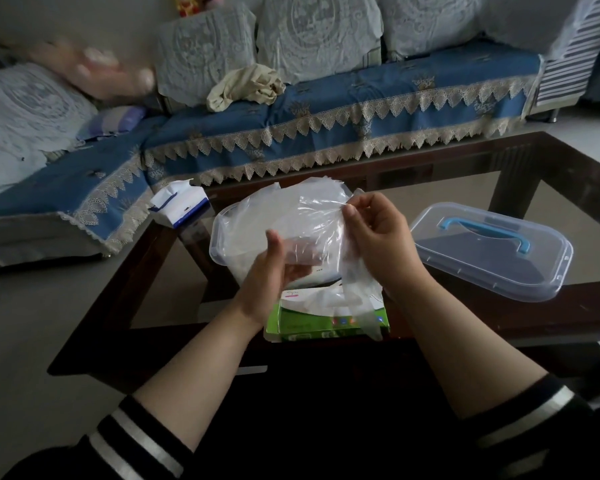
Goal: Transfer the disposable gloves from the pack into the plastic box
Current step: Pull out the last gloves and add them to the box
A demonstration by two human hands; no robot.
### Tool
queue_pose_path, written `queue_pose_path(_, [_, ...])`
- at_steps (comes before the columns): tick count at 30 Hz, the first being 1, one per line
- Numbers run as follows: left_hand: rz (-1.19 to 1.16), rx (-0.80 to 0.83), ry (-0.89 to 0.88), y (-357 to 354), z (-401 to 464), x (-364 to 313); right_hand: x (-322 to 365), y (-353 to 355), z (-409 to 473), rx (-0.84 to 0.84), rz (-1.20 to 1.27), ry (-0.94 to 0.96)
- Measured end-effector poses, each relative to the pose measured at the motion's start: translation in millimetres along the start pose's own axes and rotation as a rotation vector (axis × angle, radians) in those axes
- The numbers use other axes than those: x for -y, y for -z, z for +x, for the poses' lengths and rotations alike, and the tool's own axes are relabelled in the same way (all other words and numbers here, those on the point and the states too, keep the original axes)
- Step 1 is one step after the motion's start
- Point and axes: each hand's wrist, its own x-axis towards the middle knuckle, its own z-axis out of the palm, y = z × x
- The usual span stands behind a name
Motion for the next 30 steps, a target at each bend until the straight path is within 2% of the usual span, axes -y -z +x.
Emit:
queue_pose_path(2, [0.045, -0.043, -0.025, -9.6, 5.9, -24.9, -0.7, -0.6, 0.4, -0.012, -0.048, 0.023])
queue_pose_path(6, [0.222, -0.231, -0.191, -20.5, 28.2, -53.5, -3.0, 2.6, 1.6, -0.052, -0.121, 0.038])
queue_pose_path(11, [0.405, -0.109, -0.245, -12.1, 52.6, -72.9, -7.3, 11.7, 7.0, -0.071, -0.144, 0.030])
queue_pose_path(14, [0.547, -0.005, -0.317, -5.6, 62.8, -83.7, -5.6, 16.3, 7.0, 0.038, -0.035, -0.069])
queue_pose_path(17, [0.637, 0.120, -0.386, -5.6, 68.3, -91.9, -3.0, 22.7, 7.8, 0.172, 0.113, -0.273])
queue_pose_path(19, [0.713, 0.179, -0.414, -9.4, 70.5, -95.6, -2.4, 24.4, 9.3, 0.237, 0.185, -0.322])
queue_pose_path(24, [0.912, 0.179, -0.516, -14.8, 81.1, -90.1, -3.1, 25.7, 16.6, 0.158, 0.415, -0.340])
queue_pose_path(27, [0.933, 0.167, -0.512, -8.0, 90.0, -85.0, -1.3, 29.6, 18.5, 0.111, 0.556, -0.333])
queue_pose_path(30, [0.919, 0.116, -0.528, 5.1, 99.3, -81.4, -2.0, 36.5, 23.1, -0.034, 0.565, -0.281])
